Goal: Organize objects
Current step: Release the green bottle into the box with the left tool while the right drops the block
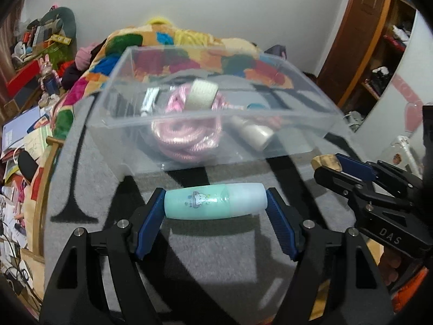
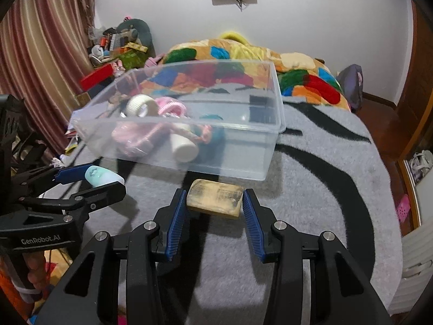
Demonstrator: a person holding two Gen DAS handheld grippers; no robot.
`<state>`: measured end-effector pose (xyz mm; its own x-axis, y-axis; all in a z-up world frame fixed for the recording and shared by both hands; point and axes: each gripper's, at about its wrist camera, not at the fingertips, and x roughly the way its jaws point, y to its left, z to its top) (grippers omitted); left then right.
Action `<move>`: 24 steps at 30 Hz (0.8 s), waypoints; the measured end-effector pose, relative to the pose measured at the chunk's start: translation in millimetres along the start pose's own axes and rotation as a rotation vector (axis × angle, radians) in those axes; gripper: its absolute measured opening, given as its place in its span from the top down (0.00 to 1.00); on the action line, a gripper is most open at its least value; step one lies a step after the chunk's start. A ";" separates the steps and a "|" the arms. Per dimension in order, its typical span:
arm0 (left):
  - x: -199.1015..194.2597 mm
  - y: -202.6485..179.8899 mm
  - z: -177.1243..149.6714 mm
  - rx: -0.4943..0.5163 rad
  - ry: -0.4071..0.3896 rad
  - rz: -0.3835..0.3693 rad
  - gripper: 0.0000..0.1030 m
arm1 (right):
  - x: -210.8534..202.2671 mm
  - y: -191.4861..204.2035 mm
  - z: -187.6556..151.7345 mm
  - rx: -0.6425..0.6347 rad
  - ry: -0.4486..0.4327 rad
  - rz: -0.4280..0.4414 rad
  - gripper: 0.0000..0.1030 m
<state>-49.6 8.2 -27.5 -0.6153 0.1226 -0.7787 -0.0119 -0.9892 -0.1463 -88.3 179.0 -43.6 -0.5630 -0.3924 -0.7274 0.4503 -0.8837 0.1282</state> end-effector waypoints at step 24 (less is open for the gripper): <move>-13.9 26.2 72.3 -0.005 -0.079 -0.049 0.29 | 10.7 16.3 74.0 -0.044 -0.097 0.024 0.62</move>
<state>-98.4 -25.3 23.6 -0.6747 0.1636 -0.7197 -0.0392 -0.9817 -0.1865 -138.2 141.5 0.6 -0.6151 -0.4383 -0.6554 0.4933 -0.8624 0.1137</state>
